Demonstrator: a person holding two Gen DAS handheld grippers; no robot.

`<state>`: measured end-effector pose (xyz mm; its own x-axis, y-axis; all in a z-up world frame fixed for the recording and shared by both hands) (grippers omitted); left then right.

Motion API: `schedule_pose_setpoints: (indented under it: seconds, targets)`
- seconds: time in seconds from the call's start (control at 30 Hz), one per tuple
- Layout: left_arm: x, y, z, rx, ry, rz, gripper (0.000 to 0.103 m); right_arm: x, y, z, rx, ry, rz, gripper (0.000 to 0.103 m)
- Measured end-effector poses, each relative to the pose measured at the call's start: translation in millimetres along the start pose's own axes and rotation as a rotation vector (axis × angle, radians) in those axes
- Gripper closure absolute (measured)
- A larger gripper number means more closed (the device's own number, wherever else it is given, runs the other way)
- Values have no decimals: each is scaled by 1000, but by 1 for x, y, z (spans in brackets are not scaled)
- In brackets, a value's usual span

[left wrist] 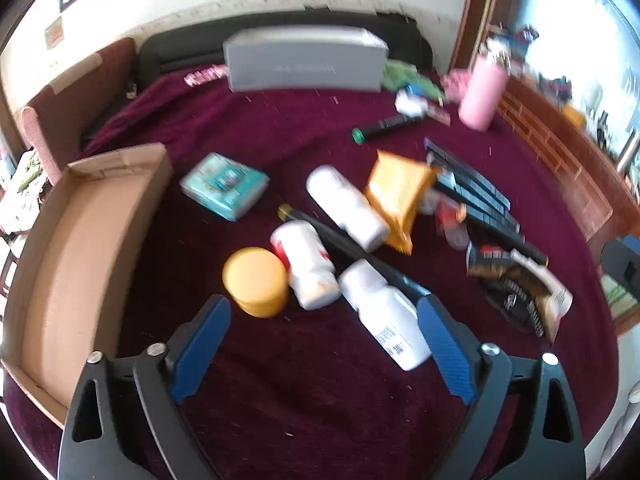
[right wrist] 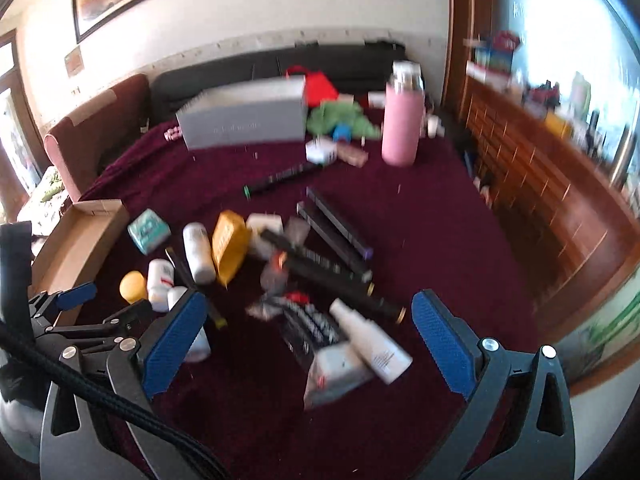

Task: Organize objects
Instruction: 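Grasp the small white bottle with the left gripper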

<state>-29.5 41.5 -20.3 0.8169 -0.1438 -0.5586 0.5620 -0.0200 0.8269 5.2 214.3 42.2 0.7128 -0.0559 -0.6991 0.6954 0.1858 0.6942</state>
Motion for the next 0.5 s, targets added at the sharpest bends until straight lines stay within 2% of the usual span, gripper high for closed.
schedule_pose_setpoints:
  seconds: [0.07,0.13,0.2,0.3,0.4,0.43,0.47,0.5]
  targets:
    - [6,-7,-10,27,-10,42,42,8,-4,-7,-10,-30,7,0]
    - [8,-11,-16,71,20,57,44,9,-5,-12,-8,-42,5,0]
    - [5,-13,-22,73,21,64,45,9,-6,-18,6,-46,7,0]
    - [6,-18,-34,14,-53,64,45,7,-10,-23,-2,-63,15,0]
    - [14,-30,-44,17,-74,109,45,6,-13,-25,-6,-69,18,0]
    - [15,-34,-45,23,-65,119,53,6,-14,-25,-6,-70,19,0]
    - [16,-36,-44,27,-55,120,65,6,-15,-26,-6,-70,22,0]
    - [14,-33,-40,5,-56,87,72,6,-16,-26,-5,-72,26,0]
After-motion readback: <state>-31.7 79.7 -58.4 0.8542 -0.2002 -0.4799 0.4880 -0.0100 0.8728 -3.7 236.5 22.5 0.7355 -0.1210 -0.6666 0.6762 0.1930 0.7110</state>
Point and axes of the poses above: each gripper's, at about its wrist camera, not at the fingertips, and y roughly against the way its jaws point, z to its left, x to its underside, the point moved 9 cm from there along -y, roughly the way its jaws point, and after that the axes turned 8 degrees about -x, right-handed, at the moved point
